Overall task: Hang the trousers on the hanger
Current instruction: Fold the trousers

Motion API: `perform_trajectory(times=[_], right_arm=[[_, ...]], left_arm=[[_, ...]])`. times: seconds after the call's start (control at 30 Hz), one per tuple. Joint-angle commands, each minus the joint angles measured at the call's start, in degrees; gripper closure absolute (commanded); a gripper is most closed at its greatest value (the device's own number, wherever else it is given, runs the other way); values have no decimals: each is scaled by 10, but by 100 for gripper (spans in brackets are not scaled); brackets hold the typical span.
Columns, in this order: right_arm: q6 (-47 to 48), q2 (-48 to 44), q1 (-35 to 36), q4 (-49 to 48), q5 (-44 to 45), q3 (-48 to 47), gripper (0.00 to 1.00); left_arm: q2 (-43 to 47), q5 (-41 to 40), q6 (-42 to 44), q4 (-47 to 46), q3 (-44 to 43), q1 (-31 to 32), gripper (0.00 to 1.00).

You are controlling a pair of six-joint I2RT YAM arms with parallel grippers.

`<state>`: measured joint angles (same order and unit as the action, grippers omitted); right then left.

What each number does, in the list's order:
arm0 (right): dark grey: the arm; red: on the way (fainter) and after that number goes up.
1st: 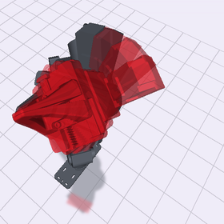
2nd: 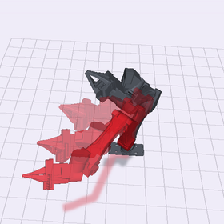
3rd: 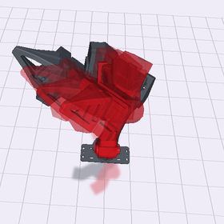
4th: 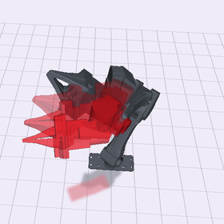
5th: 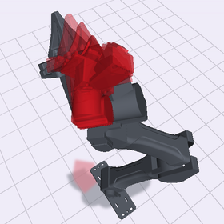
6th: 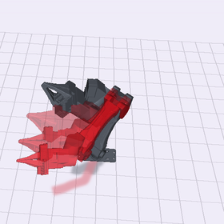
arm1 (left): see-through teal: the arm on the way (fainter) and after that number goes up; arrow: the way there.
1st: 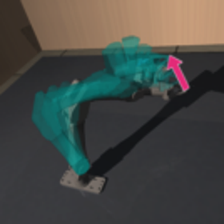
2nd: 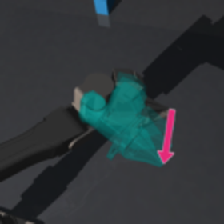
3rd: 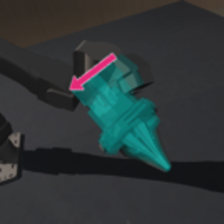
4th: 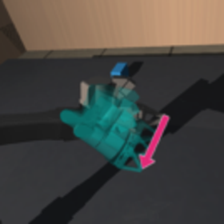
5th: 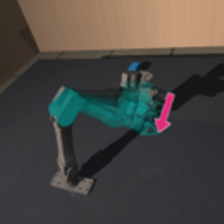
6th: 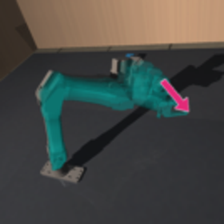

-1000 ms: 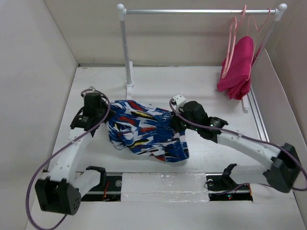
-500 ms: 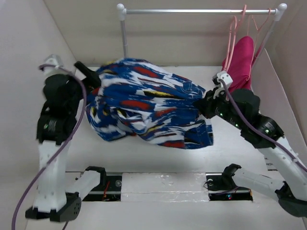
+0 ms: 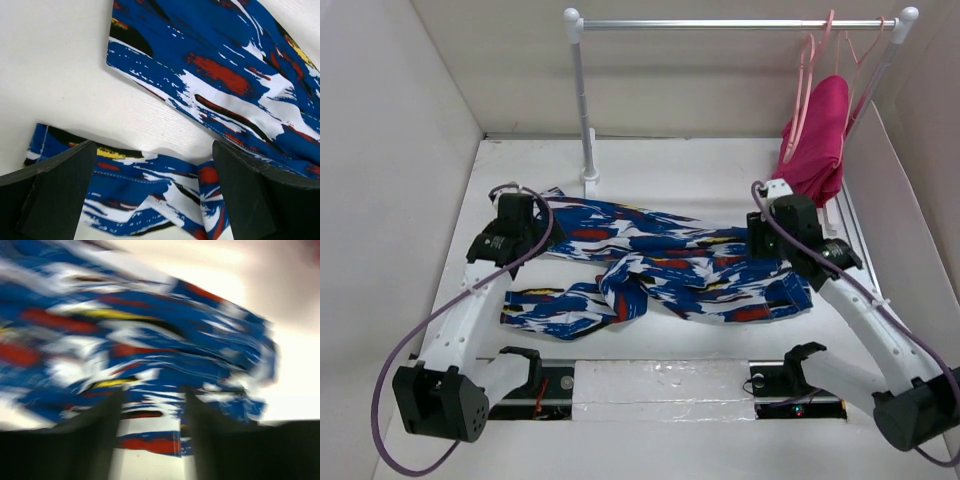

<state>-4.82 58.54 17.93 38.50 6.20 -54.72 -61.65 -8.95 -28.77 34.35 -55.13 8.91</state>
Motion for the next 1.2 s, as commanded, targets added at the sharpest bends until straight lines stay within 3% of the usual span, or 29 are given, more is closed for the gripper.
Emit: perform_trajectory(times=[0.0,0.07,0.2,0.23,0.27,0.3,0.33,0.37,0.43,0.5,0.73,0.83,0.87,1.0,1.13,1.17], right_arm=[[-25,-44,82,-33,-16,36,60],[-49,-69,137,-54,-20,72,100],[-85,-77,228,-139,-95,162,100],[-92,-72,250,-148,-88,164,98],[-109,-52,306,-141,-44,156,81],[-109,-52,307,-141,-44,156,81],[-114,-46,321,-139,-34,153,71],[-116,-34,339,-138,-16,150,53],[-119,-26,345,-137,-3,146,46],[-118,-15,345,-144,11,146,45],[-97,25,334,-142,41,136,34],[-88,30,319,-149,22,138,34],[-86,32,319,-152,21,141,34],[-76,60,267,-192,-1,179,34],[-62,116,214,-222,-43,195,34],[-60,137,207,-230,-57,196,34]], left_arm=[[16,-5,-42,-58,71,-5,2],[9,-1,-74,-101,98,-20,2],[-61,-50,-138,-146,117,-20,2],[-72,-61,-152,-154,115,-20,3],[-98,-86,-196,-169,110,-20,4],[-98,-86,-197,-169,110,-20,4],[-105,-94,-210,-186,113,-20,5],[-113,-113,-248,-187,114,-20,6],[-132,-120,-273,-212,120,-20,10],[-154,-117,-305,-234,130,-20,19],[-255,-75,-354,-289,131,-20,34],[-271,-87,-361,-284,126,-35,75],[-269,-88,-356,-275,110,-42,100],[-164,-135,-303,-215,46,-42,100],[-32,-200,-217,-203,-11,35,100],[-7,-251,-189,-200,-36,98,100]])
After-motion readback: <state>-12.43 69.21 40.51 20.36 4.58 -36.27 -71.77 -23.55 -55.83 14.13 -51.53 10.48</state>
